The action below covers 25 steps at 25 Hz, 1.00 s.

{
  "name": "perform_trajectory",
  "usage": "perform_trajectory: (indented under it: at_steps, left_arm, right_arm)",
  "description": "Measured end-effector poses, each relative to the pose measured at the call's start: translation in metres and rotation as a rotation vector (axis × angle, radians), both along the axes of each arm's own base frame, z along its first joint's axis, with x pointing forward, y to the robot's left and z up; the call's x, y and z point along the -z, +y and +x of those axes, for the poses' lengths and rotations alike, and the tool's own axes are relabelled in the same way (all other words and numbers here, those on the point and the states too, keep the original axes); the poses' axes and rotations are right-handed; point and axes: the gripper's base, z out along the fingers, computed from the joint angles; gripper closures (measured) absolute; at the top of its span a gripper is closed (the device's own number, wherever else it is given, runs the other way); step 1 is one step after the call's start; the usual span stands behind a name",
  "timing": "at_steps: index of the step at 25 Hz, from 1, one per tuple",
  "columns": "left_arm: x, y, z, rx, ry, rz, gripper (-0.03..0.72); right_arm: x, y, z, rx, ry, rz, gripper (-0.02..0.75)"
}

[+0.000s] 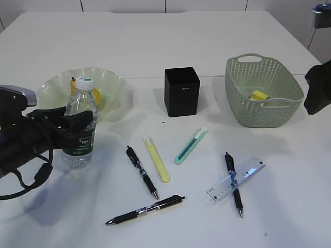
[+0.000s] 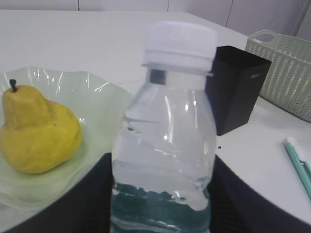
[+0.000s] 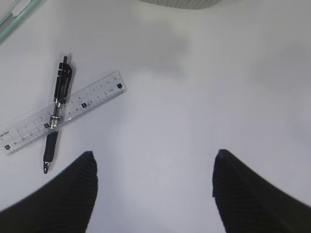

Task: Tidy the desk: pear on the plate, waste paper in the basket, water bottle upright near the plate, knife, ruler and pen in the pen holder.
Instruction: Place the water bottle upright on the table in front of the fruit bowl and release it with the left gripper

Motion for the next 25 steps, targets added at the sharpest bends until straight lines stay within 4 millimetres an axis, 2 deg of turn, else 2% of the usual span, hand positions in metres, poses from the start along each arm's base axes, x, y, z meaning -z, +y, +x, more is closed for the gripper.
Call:
perform_trajectory:
  at_steps: [13, 25]
  left_arm:
    - [0.02, -0.003, 0.004, 0.015, -0.026, -0.046, 0.33]
    - [0.022, -0.003, 0.006, 0.015, -0.025, -0.046, 0.307]
  right_arm:
    - [0.0, -0.001, 0.0, -0.001, -0.005, -0.007, 0.19]
    - [0.0, 0.0, 0.001, -0.002, -0.015, -0.006, 0.19]
